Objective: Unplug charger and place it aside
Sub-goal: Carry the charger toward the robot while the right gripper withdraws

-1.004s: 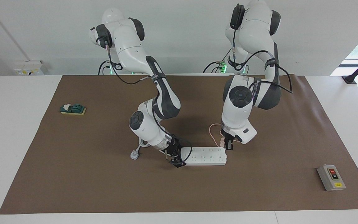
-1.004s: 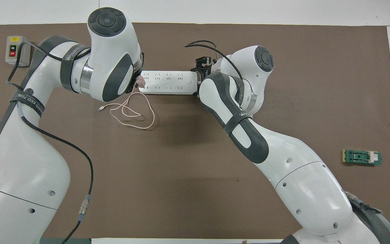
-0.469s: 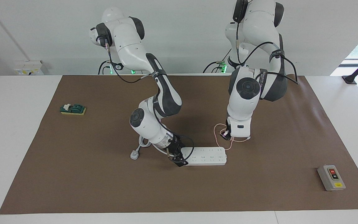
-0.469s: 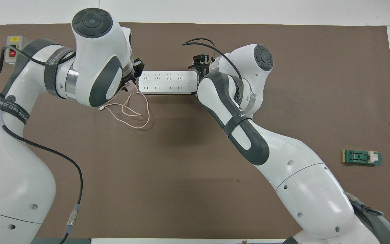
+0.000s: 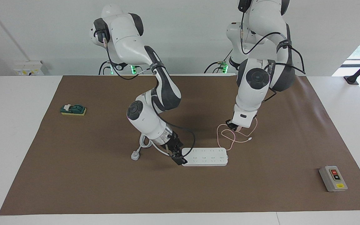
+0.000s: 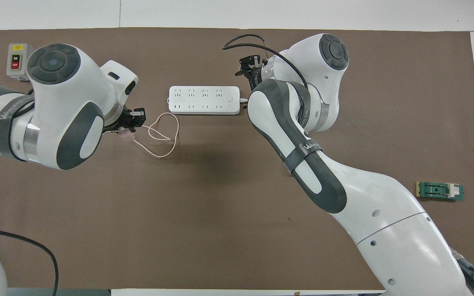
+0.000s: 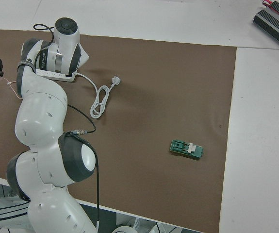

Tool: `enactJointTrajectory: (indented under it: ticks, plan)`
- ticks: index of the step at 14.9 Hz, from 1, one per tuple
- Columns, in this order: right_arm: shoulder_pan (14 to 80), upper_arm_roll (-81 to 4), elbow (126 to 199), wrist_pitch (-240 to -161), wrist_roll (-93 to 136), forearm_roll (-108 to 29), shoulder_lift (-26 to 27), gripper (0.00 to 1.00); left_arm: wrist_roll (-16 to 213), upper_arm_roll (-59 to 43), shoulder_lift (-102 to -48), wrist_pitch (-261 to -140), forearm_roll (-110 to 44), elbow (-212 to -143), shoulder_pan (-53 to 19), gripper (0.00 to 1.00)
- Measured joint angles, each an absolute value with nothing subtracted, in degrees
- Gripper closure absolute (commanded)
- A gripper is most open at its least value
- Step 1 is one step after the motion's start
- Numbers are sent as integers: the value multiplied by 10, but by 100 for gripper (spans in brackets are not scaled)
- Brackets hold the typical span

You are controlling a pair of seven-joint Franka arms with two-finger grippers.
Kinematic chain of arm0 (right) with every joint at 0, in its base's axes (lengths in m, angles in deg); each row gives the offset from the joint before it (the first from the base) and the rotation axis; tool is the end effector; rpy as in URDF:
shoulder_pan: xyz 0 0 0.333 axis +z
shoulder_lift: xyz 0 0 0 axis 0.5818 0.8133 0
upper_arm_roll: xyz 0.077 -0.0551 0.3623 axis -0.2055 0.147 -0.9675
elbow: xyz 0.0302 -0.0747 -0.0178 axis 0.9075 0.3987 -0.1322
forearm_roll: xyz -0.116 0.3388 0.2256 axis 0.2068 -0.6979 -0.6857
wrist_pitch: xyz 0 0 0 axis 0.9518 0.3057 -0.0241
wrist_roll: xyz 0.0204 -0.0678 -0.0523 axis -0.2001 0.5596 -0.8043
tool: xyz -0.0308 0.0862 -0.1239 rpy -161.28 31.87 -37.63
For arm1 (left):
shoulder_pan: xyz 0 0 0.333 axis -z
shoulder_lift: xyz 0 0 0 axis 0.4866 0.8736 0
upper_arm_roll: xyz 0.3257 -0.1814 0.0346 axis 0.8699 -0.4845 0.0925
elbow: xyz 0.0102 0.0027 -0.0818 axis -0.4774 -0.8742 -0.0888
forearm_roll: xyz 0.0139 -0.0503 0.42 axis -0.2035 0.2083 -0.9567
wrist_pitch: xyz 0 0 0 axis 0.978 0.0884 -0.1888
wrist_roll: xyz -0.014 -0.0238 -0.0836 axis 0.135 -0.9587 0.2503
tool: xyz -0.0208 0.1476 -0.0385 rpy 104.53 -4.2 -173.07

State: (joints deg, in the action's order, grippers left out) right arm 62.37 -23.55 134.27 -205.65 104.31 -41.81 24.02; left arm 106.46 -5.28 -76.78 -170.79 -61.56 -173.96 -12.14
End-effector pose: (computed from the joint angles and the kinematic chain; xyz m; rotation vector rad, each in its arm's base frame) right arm 0.7569 0.3337 0.3519 -2.2362 1.5573 0.2873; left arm 0.5965 -0.1767 0.4431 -3.0573 -0.1338 0.0903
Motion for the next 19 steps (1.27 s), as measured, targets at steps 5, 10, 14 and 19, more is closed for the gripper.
enactJointTrajectory:
  ticks: [5,10,14,19]
  plan:
    - [578,-210,1347,-1894,865,-330,165,0,935,-51,-866,-1756,-591,-1890,-169,100]
    - [550,-205,1395,-1782,662,-211,58,0,897,-52,-889,-1879,-562,-2015,-180,100]
    - [532,-205,1411,-1719,540,-155,4,0,880,-51,-886,-1896,-549,-2039,-185,100]
    - [499,-205,1449,-1693,413,-115,-71,0,861,-51,-882,-1904,-548,-2064,-214,68]
